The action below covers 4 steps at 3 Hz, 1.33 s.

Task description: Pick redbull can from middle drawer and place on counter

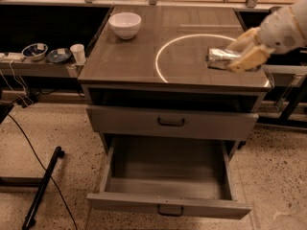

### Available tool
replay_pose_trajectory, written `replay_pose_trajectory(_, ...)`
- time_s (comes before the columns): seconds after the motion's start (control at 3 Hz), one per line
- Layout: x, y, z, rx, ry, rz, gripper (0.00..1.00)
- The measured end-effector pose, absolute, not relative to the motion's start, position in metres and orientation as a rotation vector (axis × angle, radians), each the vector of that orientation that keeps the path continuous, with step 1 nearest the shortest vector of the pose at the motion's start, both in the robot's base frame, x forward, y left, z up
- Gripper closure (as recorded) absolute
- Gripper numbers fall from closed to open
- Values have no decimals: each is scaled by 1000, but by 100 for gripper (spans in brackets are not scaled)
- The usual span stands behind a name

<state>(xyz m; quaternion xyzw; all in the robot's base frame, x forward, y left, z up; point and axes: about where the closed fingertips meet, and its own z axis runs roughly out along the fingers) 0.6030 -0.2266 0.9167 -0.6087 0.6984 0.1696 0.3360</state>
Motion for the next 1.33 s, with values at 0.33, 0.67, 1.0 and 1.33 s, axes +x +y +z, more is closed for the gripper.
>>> replay_pose_trajectory(0.33, 667, -157, 917, -1526, 1830, 546, 100)
replay_pose_trajectory(0.67, 709, -108, 896, -1480, 1823, 675, 84)
replay_pose_trajectory(1.0, 736, -91, 864, -1419, 1871, 756, 61)
replay_pose_trajectory(1.33, 752, -89, 836, -1383, 1954, 759, 37)
